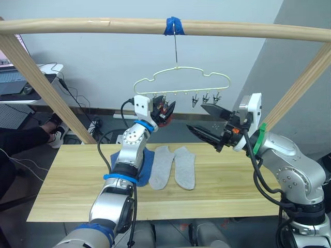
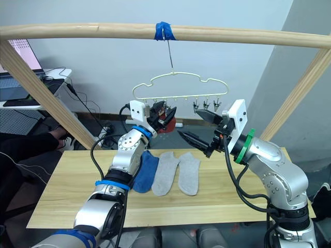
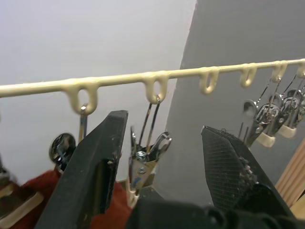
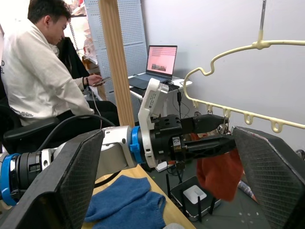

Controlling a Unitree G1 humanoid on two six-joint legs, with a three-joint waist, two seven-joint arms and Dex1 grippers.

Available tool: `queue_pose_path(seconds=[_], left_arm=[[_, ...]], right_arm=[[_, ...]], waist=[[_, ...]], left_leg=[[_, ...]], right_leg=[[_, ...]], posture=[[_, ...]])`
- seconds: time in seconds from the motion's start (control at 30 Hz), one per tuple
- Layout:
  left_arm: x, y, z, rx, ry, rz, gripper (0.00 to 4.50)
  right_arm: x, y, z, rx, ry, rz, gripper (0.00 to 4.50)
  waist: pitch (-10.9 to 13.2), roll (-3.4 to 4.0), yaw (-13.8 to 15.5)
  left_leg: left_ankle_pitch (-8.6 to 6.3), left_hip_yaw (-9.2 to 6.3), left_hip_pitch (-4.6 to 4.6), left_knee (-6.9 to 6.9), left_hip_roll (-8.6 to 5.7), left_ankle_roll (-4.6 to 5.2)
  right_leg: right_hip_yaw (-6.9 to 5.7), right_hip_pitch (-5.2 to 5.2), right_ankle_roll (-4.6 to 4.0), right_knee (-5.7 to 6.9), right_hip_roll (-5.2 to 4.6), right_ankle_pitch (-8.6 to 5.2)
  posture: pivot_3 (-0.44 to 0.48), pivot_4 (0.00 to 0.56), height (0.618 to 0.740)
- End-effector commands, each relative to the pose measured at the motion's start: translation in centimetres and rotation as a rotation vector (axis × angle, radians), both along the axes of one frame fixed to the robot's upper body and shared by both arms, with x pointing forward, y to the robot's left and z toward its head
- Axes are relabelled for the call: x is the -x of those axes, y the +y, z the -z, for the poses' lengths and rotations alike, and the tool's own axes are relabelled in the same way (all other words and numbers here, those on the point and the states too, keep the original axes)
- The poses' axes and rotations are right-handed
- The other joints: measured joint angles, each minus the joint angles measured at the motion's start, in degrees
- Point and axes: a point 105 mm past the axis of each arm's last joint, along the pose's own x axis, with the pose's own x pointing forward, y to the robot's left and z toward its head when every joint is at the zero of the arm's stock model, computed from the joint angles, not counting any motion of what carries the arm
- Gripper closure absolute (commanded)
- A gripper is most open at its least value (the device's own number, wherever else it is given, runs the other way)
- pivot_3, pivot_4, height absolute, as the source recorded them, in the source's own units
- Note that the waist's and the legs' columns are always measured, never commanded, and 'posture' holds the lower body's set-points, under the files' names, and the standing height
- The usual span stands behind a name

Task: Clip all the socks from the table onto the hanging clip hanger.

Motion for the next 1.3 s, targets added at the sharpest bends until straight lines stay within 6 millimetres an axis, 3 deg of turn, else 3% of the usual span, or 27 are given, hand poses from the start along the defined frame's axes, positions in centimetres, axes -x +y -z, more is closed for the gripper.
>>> queue_pose_path(seconds=[0.03, 0.13, 0.37, 0.53, 0.6, 0.8, 0.97, 1.3], left_arm=[[-0.3, 0.0, -1.5, -0.006, -0.064, -0.018, 1.74], [-0.4, 0.1, -1.5, -0.008, -0.063, -0.021, 1.74], [-0.7, 0.1, -1.4, -0.001, -0.045, -0.020, 3.70], [-0.7, 0.3, -1.9, 0.017, -0.043, -0.013, 4.32], [-0.6, 0.5, -2.1, 0.028, -0.035, -0.001, 4.33], [0.2, 1.5, -2.6, 0.090, 0.117, 0.114, 4.33], [1.4, 3.0, -2.9, 0.154, 0.287, 0.196, 4.33], [3.0, 4.0, -2.8, 0.323, 0.569, 0.296, 4.33]], right_arm=[[0.8, 0.4, -1.3, -0.002, -0.069, -0.025, 0.00], [0.8, 0.4, -1.3, -0.002, -0.069, -0.024, 0.00], [0.7, 0.3, -1.2, -0.008, -0.068, -0.018, 0.00], [0.5, 0.3, -0.3, -0.011, -0.037, -0.002, 0.00], [0.2, 0.4, 0.3, -0.005, -0.020, 0.009, 0.00], [-3.8, 0.3, 7.5, 0.209, 0.103, 0.178, 0.00], [-6.4, 1.8, 12.6, 0.317, 0.206, 0.223, 0.00], [-8.9, 3.6, 20.1, 0.487, 0.367, 0.251, 0.00]], waist=[[0.00, 0.00, -0.16], [0.00, 0.00, -0.24], [0.00, 0.00, -0.28], [0.00, 0.00, -0.28], [0.00, 0.00, -0.28], [-0.01, 0.00, -0.42], [-0.02, 0.01, -0.86], [-0.04, 0.01, -0.74]], left_leg=[[0.00, 0.00, 0.00, 0.00, 0.00, 0.00], [0.00, 0.00, 0.00, 0.00, 0.00, 0.00], [0.00, 0.00, 0.00, 0.00, 0.00, 0.00], [0.00, 0.00, 0.01, 0.00, 0.00, 0.00], [0.00, -0.01, 0.00, 0.00, 0.00, 0.00], [0.01, 0.00, 0.04, 0.04, 0.01, 0.00], [0.02, -0.05, 0.07, 0.05, 0.05, -0.01], [0.03, -0.13, 0.07, 0.12, 0.04, -0.02]], right_leg=[[0.00, 0.00, 0.00, 0.00, 0.00, 0.00], [0.00, 0.00, 0.00, 0.01, 0.00, 0.00], [0.00, 0.00, 0.00, 0.01, 0.00, 0.00], [0.00, 0.00, 0.00, 0.02, 0.00, 0.00], [-0.01, 0.00, 0.00, 0.03, 0.00, 0.00], [0.00, 0.00, 0.00, 0.09, 0.00, 0.00], [-0.02, -0.02, -0.13, 0.21, 0.04, 0.08], [-0.09, 0.01, -0.25, 0.28, 0.01, 0.15]], posture=[[-0.110, 0.120, 0.740], [-0.113, 0.119, 0.740], [-0.114, 0.117, 0.740], [-0.111, 0.119, 0.740], [-0.104, 0.119, 0.740], [-0.083, 0.113, 0.740], [-0.067, 0.106, 0.740], [-0.026, 0.105, 0.740]])
